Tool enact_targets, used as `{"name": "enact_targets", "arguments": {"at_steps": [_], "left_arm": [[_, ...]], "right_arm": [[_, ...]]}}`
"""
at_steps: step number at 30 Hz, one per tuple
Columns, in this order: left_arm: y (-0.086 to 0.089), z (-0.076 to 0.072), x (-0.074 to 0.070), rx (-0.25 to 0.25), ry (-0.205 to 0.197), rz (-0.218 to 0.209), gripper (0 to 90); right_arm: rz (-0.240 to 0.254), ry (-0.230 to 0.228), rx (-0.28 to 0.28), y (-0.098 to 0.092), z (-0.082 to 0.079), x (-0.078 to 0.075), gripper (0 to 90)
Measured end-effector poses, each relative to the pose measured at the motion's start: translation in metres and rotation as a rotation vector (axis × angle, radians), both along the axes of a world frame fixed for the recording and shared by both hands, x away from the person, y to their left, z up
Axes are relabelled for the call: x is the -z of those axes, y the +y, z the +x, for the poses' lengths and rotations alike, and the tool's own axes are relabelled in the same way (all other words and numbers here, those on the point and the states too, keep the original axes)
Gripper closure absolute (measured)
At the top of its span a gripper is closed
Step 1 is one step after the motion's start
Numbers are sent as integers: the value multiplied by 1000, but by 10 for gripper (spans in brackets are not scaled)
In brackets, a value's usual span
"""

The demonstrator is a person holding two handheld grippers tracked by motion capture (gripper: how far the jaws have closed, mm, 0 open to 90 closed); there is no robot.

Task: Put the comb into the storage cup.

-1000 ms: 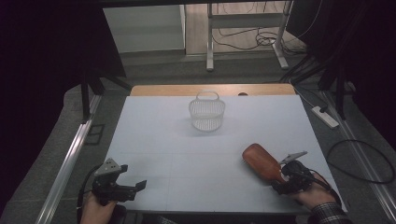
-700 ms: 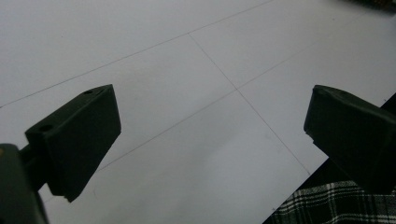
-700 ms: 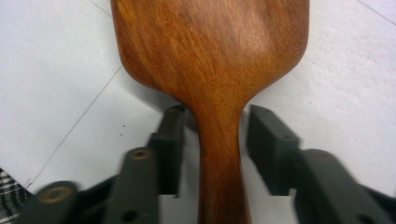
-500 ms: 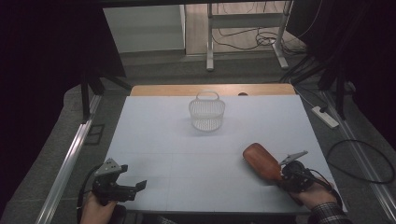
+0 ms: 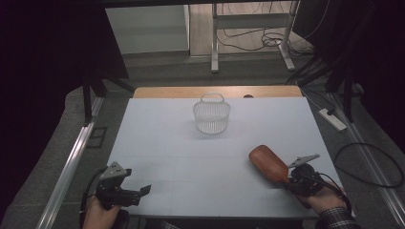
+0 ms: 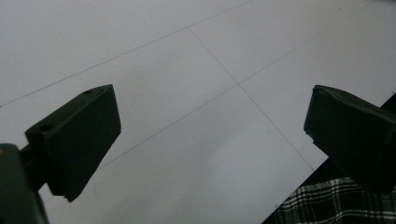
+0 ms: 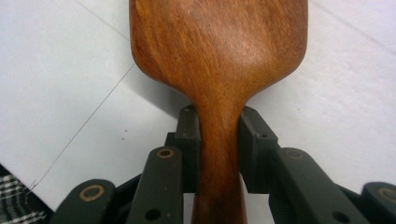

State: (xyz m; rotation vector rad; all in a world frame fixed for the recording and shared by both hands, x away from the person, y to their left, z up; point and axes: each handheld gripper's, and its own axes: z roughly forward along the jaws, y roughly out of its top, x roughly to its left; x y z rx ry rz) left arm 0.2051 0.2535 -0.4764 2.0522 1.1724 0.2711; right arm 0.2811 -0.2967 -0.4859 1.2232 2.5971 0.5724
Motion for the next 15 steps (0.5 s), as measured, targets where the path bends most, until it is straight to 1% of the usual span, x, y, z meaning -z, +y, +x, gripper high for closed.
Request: {"name": "enact_targets", "arguments": {"at_steps": [4,5,6,8,10,11,12,15], "left_arm": [[0,0,0,2,1,-1,24],[0,1,0,5,8,-1,21],[0,1,0,5,7,-3,18],[0,1,-1,3,-6,-13,11],[-1,2,-1,8,-22,-35,4],[-1,2,-1,8,-22,-35,1],[-3,3,-2,20,-26,-43,1],[-7,5,-3,34,-39,-28,2]], "right_arm": [[23,-28,7,-1,-1,-4,720],[28,-38,7,-1,-1,-5,720],[36,-40,6,-1,-1,-5,719],[38,-45,6,-1,-2,-6,719],[44,-53,5,-1,-2,-7,719],[48,-56,5,-1,-2,-8,719],[53,-61,6,0,-2,-9,719],[71,-74,3,-1,-2,-11,719]]}}
